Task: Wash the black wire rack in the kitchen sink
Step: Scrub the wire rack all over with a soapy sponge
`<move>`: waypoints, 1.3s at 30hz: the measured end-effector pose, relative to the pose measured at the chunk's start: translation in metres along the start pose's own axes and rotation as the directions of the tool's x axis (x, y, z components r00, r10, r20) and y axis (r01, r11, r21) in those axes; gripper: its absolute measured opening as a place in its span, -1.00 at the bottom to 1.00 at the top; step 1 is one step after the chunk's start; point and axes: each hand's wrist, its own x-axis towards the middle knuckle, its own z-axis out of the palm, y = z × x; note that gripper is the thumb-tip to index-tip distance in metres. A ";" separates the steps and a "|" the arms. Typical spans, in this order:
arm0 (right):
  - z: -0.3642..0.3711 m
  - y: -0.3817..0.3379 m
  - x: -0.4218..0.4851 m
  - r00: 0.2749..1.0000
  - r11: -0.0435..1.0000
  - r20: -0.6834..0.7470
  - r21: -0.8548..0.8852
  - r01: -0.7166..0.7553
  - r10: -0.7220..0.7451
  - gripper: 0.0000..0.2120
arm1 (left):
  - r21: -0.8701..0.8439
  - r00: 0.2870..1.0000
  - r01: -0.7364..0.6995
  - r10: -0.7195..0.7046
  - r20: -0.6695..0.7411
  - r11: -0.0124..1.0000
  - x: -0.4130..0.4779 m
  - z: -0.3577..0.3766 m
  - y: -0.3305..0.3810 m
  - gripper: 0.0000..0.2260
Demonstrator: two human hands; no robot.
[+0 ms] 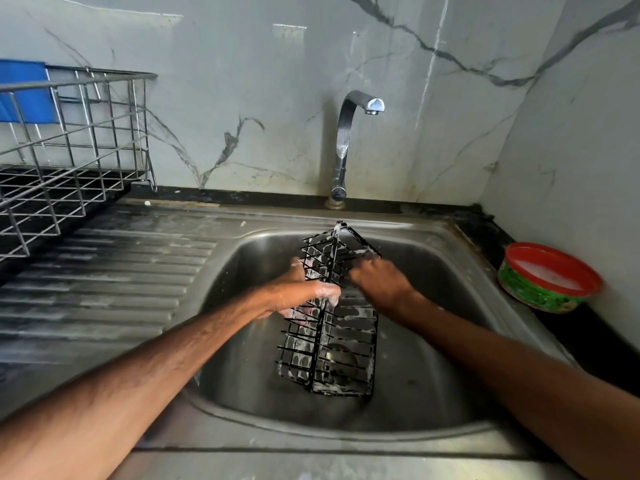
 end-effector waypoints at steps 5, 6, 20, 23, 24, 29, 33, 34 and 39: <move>-0.001 -0.037 -0.002 0.974 0.979 0.120 0.084 0.184 -0.193 -0.74 | 0.022 1.000 0.016 -0.016 0.005 1.000 0.002 0.002 -0.004 0.13; -0.002 -0.031 0.001 0.980 0.984 0.110 0.083 0.157 -0.165 -0.76 | 0.031 1.000 0.008 -0.008 0.012 0.999 0.003 0.002 -0.005 0.11; 0.001 -0.023 0.014 0.998 1.000 0.052 -0.007 -0.018 0.019 -0.70 | 0.019 0.999 -0.014 0.013 0.037 1.000 0.018 0.008 -0.007 0.18; 0.008 -0.040 0.000 0.991 0.994 0.117 0.098 0.048 -0.060 -0.75 | 0.037 1.000 -0.003 0.002 0.022 0.999 0.018 0.005 -0.010 0.13; 0.011 -0.042 -0.007 0.983 0.985 0.138 0.137 0.103 -0.122 -0.75 | 0.037 1.000 0.007 -0.008 0.030 0.999 0.017 0.003 -0.010 0.14; 0.005 -0.019 -0.026 0.932 0.875 0.179 0.435 0.213 -0.316 -0.71 | 0.008 0.996 0.008 -0.009 0.088 1.000 0.007 -0.002 -0.007 0.24; 0.002 -0.007 -0.009 0.986 0.946 0.121 0.317 0.067 -0.111 -0.71 | 0.000 0.996 -0.002 0.002 0.093 1.000 0.002 -0.001 -0.003 0.31; 0.002 -0.010 -0.007 0.989 0.965 0.116 0.257 0.056 -0.088 -0.71 | -0.002 0.996 -0.001 0.001 0.084 1.000 0.003 0.000 -0.003 0.30; 0.015 -0.043 -0.016 0.952 0.964 0.151 0.041 0.263 -0.266 -0.74 | -0.012 0.999 -0.032 0.033 0.040 0.999 0.004 0.000 -0.005 0.20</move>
